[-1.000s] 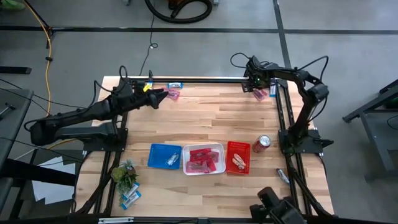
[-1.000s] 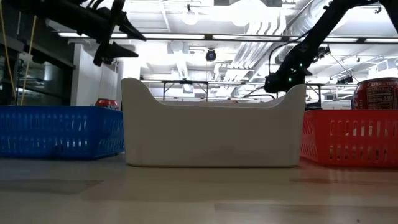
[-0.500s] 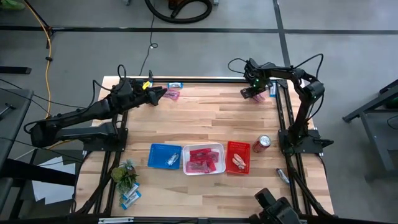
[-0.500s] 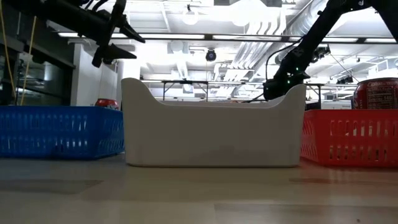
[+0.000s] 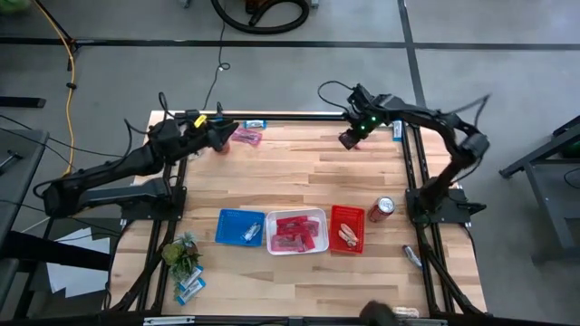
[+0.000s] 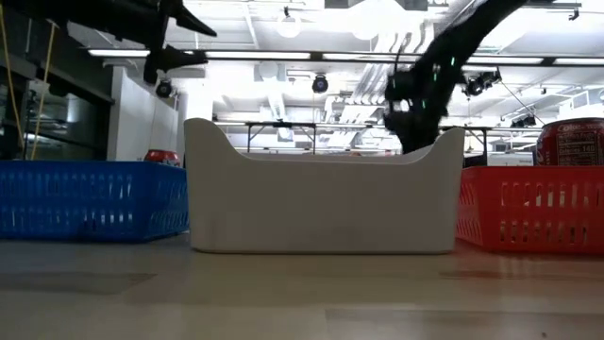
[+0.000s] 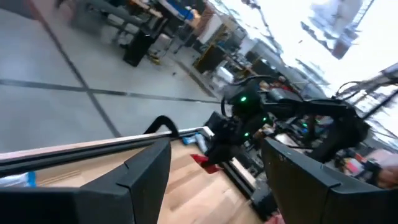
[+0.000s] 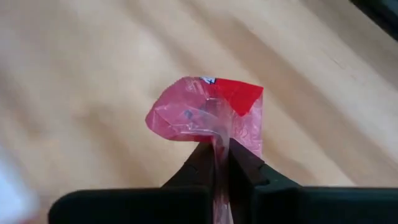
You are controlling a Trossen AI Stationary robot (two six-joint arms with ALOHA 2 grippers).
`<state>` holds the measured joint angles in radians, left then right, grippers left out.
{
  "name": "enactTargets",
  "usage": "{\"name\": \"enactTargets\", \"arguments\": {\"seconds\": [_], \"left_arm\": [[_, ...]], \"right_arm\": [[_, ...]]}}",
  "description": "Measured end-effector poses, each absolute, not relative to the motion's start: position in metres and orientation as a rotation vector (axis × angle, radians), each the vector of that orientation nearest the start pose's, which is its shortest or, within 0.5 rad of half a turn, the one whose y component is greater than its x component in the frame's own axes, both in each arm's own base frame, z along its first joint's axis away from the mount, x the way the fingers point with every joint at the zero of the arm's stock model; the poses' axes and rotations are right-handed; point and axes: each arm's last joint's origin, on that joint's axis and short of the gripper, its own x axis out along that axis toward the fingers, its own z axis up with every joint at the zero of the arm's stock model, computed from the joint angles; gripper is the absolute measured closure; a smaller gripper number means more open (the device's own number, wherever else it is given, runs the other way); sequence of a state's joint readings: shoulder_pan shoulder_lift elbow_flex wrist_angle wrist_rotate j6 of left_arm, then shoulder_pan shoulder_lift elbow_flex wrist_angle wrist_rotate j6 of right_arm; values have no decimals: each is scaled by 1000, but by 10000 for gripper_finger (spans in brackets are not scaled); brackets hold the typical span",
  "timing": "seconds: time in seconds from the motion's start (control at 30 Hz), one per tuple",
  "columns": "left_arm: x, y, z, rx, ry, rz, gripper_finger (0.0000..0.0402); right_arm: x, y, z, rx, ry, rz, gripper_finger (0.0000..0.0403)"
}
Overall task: Sort candy
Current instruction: Put the pink candy into the white bin
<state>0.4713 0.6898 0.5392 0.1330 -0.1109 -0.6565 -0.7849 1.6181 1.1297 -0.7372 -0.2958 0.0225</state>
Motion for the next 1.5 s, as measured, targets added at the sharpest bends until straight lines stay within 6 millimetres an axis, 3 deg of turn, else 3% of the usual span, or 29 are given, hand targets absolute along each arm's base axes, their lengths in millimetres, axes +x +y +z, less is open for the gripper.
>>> {"name": "enactTargets", "arguments": {"seconds": [0.2, 0.43, 0.57, 0.73, 0.9, 1.13, 1.3, 1.5], "left_arm": [[145, 72, 294, -616, -132, 426, 163], [163, 48, 288, -594, 12, 130, 163], [176, 22, 286, -570, 45, -21, 163], [192, -14, 292, -484, -42, -140, 163], [211, -42, 286, -348, -119, -132, 163], [248, -65, 287, -305, -124, -167, 163], [273, -73, 293, -294, -114, -191, 163], [287, -77, 297, -272, -116, -192, 163]], "right_arm": [[263, -142, 266, 571, 838, -198, 398], [315, -39, 298, 442, 560, 22, 400], [327, 10, 317, 370, 357, 73, 400], [328, 52, 338, 357, 141, 157, 400], [325, 74, 348, 291, 28, 192, 400], [324, 77, 356, 250, -57, 198, 400], [324, 79, 355, 236, -45, 253, 400], [324, 80, 355, 232, -40, 280, 400]]}}
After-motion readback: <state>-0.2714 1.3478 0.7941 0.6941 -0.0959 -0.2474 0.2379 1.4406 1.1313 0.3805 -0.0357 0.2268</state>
